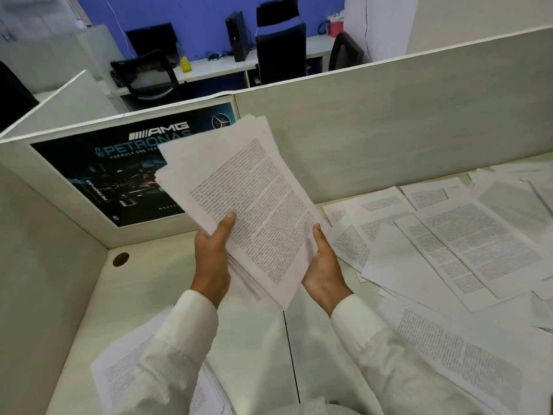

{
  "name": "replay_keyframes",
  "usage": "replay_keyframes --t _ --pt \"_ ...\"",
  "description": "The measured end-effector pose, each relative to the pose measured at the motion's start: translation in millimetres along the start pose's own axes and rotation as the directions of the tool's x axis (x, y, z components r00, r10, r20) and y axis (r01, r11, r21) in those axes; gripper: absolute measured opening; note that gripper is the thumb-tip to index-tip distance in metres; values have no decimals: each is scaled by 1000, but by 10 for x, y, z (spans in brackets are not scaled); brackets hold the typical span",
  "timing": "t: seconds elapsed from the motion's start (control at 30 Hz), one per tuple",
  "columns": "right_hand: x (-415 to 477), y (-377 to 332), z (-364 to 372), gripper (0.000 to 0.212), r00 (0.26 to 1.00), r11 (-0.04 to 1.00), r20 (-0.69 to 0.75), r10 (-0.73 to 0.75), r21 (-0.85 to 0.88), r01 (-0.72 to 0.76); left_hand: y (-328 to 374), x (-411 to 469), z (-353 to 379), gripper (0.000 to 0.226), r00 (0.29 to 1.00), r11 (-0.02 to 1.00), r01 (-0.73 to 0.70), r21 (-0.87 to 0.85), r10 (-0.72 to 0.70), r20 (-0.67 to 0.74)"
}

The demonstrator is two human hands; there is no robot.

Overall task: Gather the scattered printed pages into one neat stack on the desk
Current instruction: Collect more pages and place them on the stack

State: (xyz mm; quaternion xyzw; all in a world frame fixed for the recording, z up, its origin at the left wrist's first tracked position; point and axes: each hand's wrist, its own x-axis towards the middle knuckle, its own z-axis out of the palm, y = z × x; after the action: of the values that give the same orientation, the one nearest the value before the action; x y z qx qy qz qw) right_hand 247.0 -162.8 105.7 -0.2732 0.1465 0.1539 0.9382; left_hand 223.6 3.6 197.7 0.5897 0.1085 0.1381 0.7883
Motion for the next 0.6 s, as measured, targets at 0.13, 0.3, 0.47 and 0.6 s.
replay_keyframes --t 0.13,0.3,0.47,0.6 --pt "40 13 -10 54 997 995 -62 -48 -90 43 -167 -38 -31 23 999 956 10 292 -20 30" --pt "-44 40 -97 28 977 968 -151 -154 -219 119 -324 -112 -120 31 993 958 110 264 -115 3" --pt "-136 -72 -300 35 984 964 -104 -148 -238 120 -255 -68 -450 25 982 974 186 132 -190 14" --pt "-298 -259 -558 35 1000 796 -25 -12 -605 -6 -267 -120 -808 32 937 932 335 139 -345 52"
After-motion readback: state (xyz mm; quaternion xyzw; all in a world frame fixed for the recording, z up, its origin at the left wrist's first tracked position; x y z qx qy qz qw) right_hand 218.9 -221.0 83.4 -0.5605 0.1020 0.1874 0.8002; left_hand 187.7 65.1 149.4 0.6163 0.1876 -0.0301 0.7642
